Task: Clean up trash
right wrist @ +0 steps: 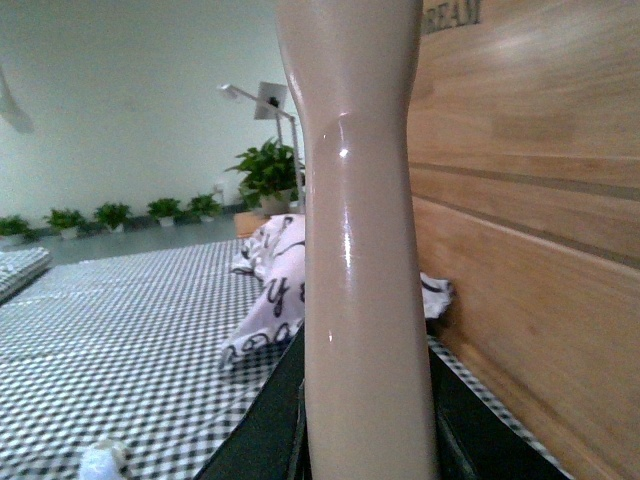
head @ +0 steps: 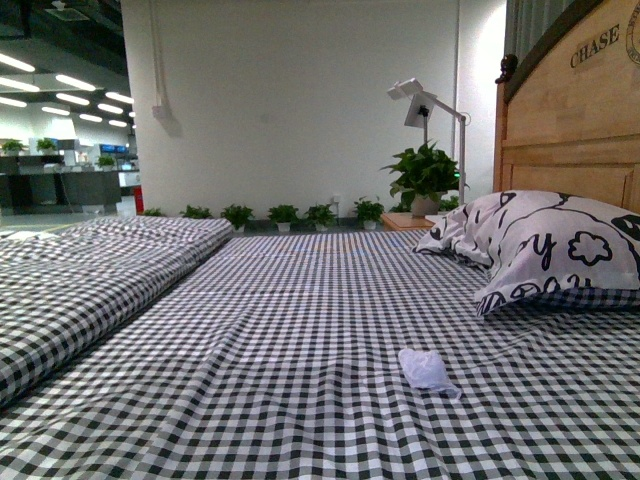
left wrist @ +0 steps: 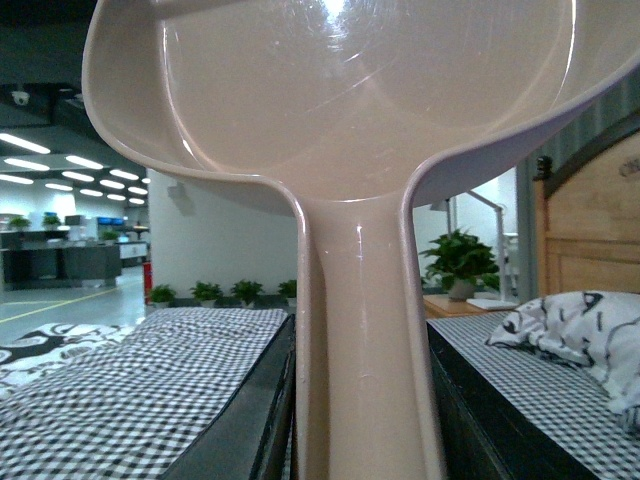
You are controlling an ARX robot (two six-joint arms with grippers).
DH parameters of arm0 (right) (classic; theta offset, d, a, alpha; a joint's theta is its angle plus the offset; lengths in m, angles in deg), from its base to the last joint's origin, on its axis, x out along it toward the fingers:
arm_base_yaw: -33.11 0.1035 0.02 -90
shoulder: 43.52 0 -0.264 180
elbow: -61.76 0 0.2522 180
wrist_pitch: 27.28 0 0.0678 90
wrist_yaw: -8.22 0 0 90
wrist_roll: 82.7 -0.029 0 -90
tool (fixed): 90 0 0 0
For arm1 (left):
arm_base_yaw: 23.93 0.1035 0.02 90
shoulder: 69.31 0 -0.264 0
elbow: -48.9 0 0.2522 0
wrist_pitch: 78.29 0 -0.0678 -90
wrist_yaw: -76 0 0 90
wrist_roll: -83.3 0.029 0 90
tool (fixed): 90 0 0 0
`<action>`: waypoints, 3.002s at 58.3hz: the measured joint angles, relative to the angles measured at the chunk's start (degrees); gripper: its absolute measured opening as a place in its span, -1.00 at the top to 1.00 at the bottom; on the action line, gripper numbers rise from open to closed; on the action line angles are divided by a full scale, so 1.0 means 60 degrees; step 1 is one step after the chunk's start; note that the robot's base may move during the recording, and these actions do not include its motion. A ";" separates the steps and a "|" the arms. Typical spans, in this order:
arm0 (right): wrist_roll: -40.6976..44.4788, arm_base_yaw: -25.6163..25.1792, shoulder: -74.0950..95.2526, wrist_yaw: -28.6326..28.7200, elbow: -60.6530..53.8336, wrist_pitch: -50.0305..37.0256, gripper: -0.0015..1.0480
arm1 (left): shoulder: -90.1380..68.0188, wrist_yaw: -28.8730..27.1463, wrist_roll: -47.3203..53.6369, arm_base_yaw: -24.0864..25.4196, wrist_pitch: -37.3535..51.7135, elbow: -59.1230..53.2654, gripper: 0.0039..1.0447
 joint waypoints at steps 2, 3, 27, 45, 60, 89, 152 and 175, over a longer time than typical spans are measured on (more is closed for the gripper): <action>-0.0018 -0.0007 0.0004 -0.0146 0.0000 0.0000 0.62 | 0.0084 -0.0211 -0.0157 -0.0033 -0.1282 0.0361 0.45; -0.0022 -0.0018 0.0004 -0.0178 0.0000 0.0000 0.62 | 0.0095 -0.0226 -0.0193 -0.0040 -0.1741 0.0510 0.45; -0.0025 -0.0033 -0.0062 -0.0182 0.0000 0.0000 0.62 | -0.3850 0.2320 0.4524 -0.0157 -0.7774 0.3293 0.46; -0.0022 -0.0040 -0.0062 -0.0146 0.0000 0.0000 0.62 | -0.7777 0.2313 0.9016 -0.0936 -0.8255 0.5359 0.46; -0.0022 -0.0040 -0.0062 -0.0146 0.0000 0.0000 0.62 | -0.9704 0.2659 0.9890 -0.1942 -0.7730 0.6641 0.46; -0.0022 -0.0040 -0.0062 -0.0146 0.0000 0.0000 0.62 | -1.1715 0.2885 1.0087 -0.2710 -0.7409 0.7235 0.46; -0.0022 -0.0040 -0.0062 -0.0146 0.0000 0.0000 0.62 | -1.4444 0.2809 1.0415 -0.3126 -0.9296 0.9362 0.46; 0.0157 -0.0135 0.0794 0.1268 0.1242 0.3078 0.62 | -1.4462 0.2677 1.0641 -0.3126 -0.9442 0.9439 0.46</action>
